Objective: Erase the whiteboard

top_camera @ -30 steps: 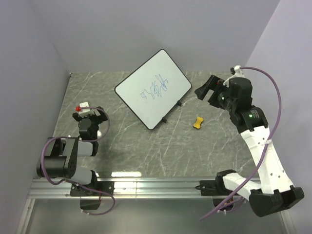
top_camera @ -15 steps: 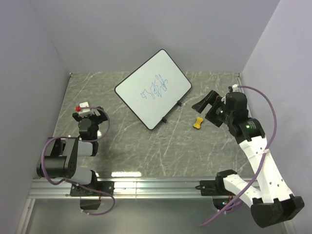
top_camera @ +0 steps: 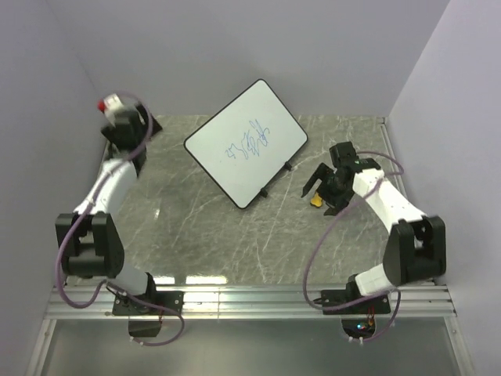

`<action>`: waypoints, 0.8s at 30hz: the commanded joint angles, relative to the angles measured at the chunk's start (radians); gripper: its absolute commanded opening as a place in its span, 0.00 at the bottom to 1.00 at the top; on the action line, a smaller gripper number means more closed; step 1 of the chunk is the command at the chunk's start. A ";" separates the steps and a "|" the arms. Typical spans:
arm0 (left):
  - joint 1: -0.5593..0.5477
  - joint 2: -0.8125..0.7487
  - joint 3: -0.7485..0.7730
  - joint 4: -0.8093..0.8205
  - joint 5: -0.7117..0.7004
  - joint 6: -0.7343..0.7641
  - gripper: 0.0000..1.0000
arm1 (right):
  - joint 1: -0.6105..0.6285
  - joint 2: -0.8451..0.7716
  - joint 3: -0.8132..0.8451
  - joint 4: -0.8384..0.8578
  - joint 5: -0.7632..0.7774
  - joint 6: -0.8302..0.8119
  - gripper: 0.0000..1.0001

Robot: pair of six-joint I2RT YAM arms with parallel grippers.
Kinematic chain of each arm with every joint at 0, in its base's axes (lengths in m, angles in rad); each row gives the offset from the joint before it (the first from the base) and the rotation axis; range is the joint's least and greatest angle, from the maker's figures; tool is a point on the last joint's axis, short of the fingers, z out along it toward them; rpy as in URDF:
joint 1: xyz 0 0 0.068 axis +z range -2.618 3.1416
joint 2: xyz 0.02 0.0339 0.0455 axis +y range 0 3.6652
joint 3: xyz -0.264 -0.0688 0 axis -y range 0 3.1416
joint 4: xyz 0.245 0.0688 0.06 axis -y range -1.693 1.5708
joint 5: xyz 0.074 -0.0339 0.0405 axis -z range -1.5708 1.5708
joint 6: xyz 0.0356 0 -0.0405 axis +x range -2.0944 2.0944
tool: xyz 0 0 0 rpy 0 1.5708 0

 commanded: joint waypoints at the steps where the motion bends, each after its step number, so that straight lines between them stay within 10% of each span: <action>1: 0.084 0.095 0.339 -0.686 0.061 -0.238 0.99 | -0.028 0.073 0.101 -0.042 0.075 0.007 1.00; 9: 0.095 -0.090 0.070 -0.647 0.360 -0.241 0.99 | -0.048 0.326 0.295 -0.046 0.234 -0.043 0.98; 24: 0.056 -0.285 0.067 -0.621 0.607 -0.173 0.99 | -0.037 0.533 0.297 0.041 0.265 -0.114 0.73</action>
